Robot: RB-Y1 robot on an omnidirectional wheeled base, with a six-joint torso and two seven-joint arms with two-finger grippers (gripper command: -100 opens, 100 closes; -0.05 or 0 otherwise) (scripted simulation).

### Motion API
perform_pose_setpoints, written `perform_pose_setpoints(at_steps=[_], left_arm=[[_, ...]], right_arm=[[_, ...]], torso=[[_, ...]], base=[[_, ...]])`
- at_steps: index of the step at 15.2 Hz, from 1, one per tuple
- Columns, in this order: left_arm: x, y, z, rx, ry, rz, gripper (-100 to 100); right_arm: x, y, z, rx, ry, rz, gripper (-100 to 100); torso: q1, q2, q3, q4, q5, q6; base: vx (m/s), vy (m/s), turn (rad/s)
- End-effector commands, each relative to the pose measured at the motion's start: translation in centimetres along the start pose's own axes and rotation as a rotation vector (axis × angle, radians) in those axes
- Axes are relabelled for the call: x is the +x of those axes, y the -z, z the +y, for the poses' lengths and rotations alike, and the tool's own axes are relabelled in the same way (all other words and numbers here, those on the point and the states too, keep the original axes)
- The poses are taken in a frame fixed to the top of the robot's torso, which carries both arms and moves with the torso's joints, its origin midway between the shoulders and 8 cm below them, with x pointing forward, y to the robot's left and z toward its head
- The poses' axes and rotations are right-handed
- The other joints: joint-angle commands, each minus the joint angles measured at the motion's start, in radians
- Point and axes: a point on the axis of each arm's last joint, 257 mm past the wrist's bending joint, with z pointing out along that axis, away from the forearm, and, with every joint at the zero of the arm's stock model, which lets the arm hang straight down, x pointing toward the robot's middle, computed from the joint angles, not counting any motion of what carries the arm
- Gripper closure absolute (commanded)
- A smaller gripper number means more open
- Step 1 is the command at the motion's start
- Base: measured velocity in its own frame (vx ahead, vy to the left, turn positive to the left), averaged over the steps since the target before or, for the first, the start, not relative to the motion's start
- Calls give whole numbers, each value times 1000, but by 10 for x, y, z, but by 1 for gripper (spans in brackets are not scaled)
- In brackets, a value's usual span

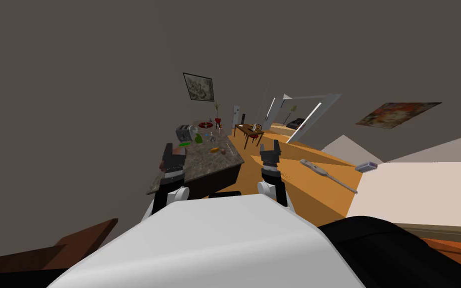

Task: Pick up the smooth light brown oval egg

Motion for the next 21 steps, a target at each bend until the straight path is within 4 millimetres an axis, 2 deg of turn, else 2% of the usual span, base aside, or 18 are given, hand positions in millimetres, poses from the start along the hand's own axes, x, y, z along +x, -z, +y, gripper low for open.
perform_pose_setpoints(at_steps=[1,9,11,16,21], left_arm=[[6,-1,5,-17,-10,45,-100],[28,-6,35,-106,-24,167,-100],[39,-8,52,-154,-30,223,-100],[49,-8,77,-230,-40,281,-100],[64,-8,112,-330,-58,366,-100]], right_arm=[[0,0,0,0,0,0,0],[0,0,0,0,0,0,0],[0,0,0,0,0,0,0],[0,0,0,0,0,0,0],[0,0,0,0,0,0,0]], torso=[[0,0,0,0,0,0],[0,2,1,0,0,1],[0,1,1,0,0,0],[0,1,1,0,0,1],[0,1,0,0,0,0]], base=[[-27,-7,-33],[-35,-12,-79],[-21,-6,-125],[-17,0,-110],[-14,0,-149]])
